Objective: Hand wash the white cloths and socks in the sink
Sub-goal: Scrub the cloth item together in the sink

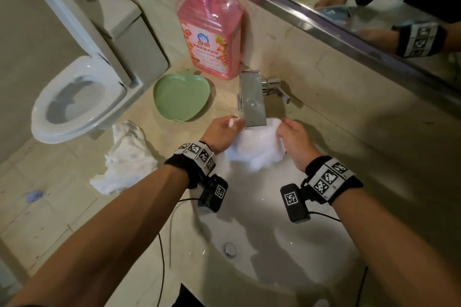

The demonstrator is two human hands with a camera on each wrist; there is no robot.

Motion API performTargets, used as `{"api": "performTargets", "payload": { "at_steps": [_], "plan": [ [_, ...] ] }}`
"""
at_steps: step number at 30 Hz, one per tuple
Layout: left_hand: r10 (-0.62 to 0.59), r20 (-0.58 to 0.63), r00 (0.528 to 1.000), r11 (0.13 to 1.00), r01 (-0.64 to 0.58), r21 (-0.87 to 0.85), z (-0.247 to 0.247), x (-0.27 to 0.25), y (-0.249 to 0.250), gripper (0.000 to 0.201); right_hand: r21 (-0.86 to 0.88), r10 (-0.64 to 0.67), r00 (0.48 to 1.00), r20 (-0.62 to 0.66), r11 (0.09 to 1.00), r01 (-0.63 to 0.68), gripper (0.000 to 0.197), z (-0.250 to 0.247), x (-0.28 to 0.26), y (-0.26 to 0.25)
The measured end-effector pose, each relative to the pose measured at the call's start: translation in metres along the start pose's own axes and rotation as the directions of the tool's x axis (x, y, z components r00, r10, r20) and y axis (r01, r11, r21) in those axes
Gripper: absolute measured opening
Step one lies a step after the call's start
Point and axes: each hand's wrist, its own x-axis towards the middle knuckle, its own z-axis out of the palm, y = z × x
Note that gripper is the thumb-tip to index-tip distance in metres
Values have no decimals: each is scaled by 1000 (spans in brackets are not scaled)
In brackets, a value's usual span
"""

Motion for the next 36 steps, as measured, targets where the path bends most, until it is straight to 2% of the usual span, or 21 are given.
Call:
{"api": "performTargets", "payload": {
  "at_steps": [4, 6, 8, 10, 11, 13, 15, 17, 23, 25, 27, 29, 31, 32, 34, 36],
  "plan": [
    [-91, 21, 996, 996, 91, 2, 17, 11, 11, 24, 76, -9, 999, -51, 997, 13, 30, -7, -1, -4],
    [-173, 78, 982, 975, 182, -129, 23, 13, 14, 20, 110, -9, 998, -54, 994, 15, 27, -9, 0, -5],
    [-289, 192, 938, 916, 329, -229, 26, 8, 15, 20, 133, -20, 999, -43, 991, 26, 21, -10, 0, -7],
    [-334, 287, 898, 893, 399, -208, 29, 2, 15, 31, 151, -31, 999, -27, 988, 35, 19, -10, -5, -12],
    [-326, 290, 900, 897, 392, -205, 29, 0, 15, 35, 156, -36, 999, -1, 987, 36, 20, -11, -7, -15],
    [-270, 228, 936, 904, 328, -274, 26, -3, 13, 36, 127, -42, 996, 75, 991, 32, 26, -12, -9, -18],
    [-209, 109, 972, 916, 234, -326, 16, -4, 10, 20, 32, -47, 991, 124, 999, 43, 37, -13, -7, -17],
    [-177, 36, 984, 927, 179, -329, 3, -9, 11, 19, -85, -44, 992, 120, 995, 55, 39, -15, -3, -11],
    [-199, 85, 976, 917, 216, -335, -26, -24, 19, 15, -403, -106, 991, 77, 906, 128, 46, 0, 9, 11],
    [-228, 115, 967, 886, 255, -387, -31, -28, 22, 11, -408, -118, 990, 73, 902, 138, 43, 11, 12, 16],
    [-253, 113, 961, 868, 277, -412, -38, -33, 23, 23, -354, -86, 995, 53, 930, 99, 31, 23, 16, 21],
    [-246, 109, 963, 881, 269, -389, -45, -37, 23, 28, -303, -71, 996, 46, 950, 82, 15, 33, 17, 23],
    [-202, 160, 966, 897, 249, -365, -55, -40, 20, 34, -280, -72, 996, 47, 956, 82, 16, 41, 16, 19],
    [-166, 210, 963, 917, 229, -326, -60, -41, 17, 45, -283, -73, 996, 50, 955, 85, 16, 43, 15, 16],
    [-159, 300, 941, 971, 204, -127, -66, -41, 10, 66, -266, -93, 993, 72, 958, 109, 20, 47, 14, 10],
    [-238, 292, 926, 965, 192, 177, -65, -37, 4, 75, -294, -149, 985, 88, 941, 169, 18, 49, 13, 8]
  ]
}}
